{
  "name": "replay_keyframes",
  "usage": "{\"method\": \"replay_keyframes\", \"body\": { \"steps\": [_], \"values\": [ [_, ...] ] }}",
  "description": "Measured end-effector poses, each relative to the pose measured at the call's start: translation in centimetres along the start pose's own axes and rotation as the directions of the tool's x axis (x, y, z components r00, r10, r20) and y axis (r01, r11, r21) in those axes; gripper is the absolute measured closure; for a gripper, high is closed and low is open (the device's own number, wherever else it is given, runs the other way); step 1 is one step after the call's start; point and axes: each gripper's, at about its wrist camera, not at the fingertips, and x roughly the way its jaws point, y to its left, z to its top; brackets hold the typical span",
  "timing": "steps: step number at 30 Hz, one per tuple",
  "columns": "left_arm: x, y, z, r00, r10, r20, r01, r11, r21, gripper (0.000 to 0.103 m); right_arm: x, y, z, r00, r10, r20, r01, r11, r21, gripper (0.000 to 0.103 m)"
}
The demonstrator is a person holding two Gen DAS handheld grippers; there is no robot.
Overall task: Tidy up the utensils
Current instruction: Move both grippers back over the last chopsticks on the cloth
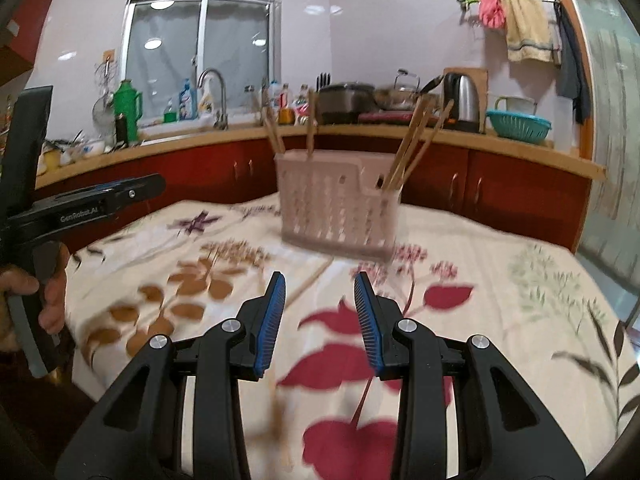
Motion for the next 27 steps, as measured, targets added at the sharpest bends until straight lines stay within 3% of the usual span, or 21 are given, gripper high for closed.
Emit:
{"method": "replay_keyframes", "body": {
  "steps": [10, 22, 27],
  "values": [
    [-1.0, -0.2, -4.0, 0.998, -0.005, -0.059, 0.004, 1.0, -0.015, 0.043, -0.5, 0.3, -4.3, 0.998, 0.038, -0.056, -0.037, 0.999, 0.008, 0.068],
    [-0.9, -1.5, -5.6, 0.994, -0.029, -0.103, 0.028, 1.0, -0.007, 0.043, 0.7, 0.7, -6.5, 0.985, 0.073, -0.157, -0.075, 0.997, -0.004, 0.069],
    [-0.6, -1.8, -5.8, 0.992, -0.039, -0.117, 0.038, 0.999, -0.01, 0.043, 1.5, 1.0, -7.0, 0.975, 0.077, -0.21, -0.083, 0.996, -0.019, 0.078]
  ]
}}
